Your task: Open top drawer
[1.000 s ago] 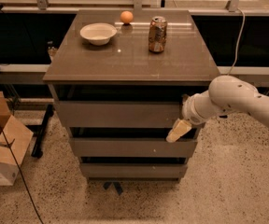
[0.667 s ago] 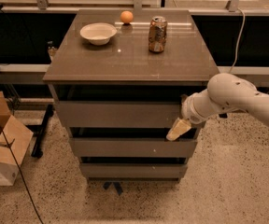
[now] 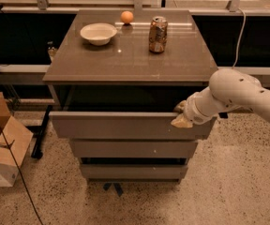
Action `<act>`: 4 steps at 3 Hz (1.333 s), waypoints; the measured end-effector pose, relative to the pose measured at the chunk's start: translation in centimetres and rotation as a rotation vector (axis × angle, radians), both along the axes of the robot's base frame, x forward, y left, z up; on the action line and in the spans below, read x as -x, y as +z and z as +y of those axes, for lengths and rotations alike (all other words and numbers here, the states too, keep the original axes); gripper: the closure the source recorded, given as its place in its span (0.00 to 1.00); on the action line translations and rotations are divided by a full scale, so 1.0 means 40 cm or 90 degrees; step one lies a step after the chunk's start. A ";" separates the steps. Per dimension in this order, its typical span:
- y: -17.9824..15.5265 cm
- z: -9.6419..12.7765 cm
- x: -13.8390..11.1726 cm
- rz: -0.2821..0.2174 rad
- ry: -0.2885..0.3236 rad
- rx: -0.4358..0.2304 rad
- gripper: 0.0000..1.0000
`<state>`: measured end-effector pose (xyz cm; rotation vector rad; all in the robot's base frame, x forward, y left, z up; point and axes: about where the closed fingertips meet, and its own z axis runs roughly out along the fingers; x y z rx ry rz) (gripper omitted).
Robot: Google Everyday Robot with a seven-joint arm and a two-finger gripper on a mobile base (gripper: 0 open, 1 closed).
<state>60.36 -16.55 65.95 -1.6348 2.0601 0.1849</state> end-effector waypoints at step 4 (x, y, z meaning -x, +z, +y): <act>0.016 0.016 0.005 0.011 0.025 0.008 0.35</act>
Offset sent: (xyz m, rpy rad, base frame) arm -0.0932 -0.0239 0.0102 0.0013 0.1884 -0.1527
